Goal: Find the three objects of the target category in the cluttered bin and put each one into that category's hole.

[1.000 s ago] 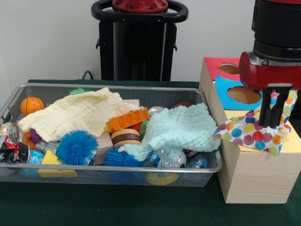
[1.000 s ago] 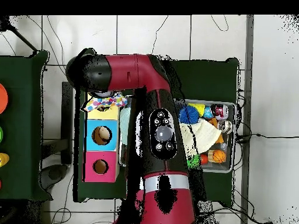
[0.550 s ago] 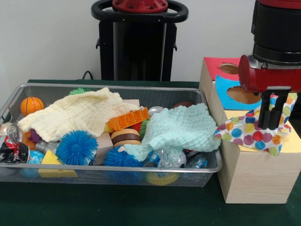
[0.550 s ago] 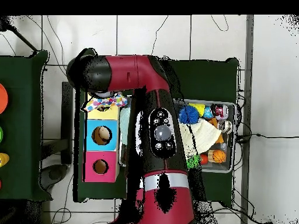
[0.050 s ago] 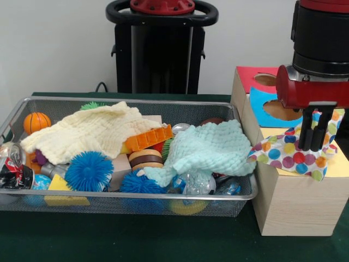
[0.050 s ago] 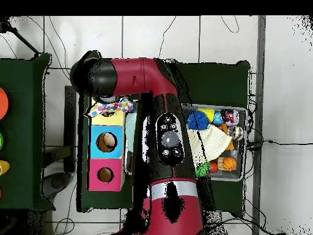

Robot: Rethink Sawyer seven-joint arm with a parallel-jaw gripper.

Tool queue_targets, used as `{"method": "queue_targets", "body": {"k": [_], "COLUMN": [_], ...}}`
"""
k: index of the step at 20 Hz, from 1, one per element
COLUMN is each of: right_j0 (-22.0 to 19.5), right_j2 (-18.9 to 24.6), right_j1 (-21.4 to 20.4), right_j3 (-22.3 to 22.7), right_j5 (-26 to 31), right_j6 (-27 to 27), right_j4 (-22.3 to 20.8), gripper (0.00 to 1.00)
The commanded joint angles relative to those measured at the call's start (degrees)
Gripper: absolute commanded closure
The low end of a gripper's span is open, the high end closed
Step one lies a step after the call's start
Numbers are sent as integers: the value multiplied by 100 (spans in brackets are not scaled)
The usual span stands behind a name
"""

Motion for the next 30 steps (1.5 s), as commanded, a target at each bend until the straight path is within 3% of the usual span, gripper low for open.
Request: {"method": "queue_targets", "body": {"k": [1,30], "right_j0": [-120,-58], "right_j2": [157,138], "right_j1": [126,44], "right_j3": [588,735], "right_j5": [433,463], "right_j6": [153,269], "right_j4": [8,61], "gripper": [100,100]}}
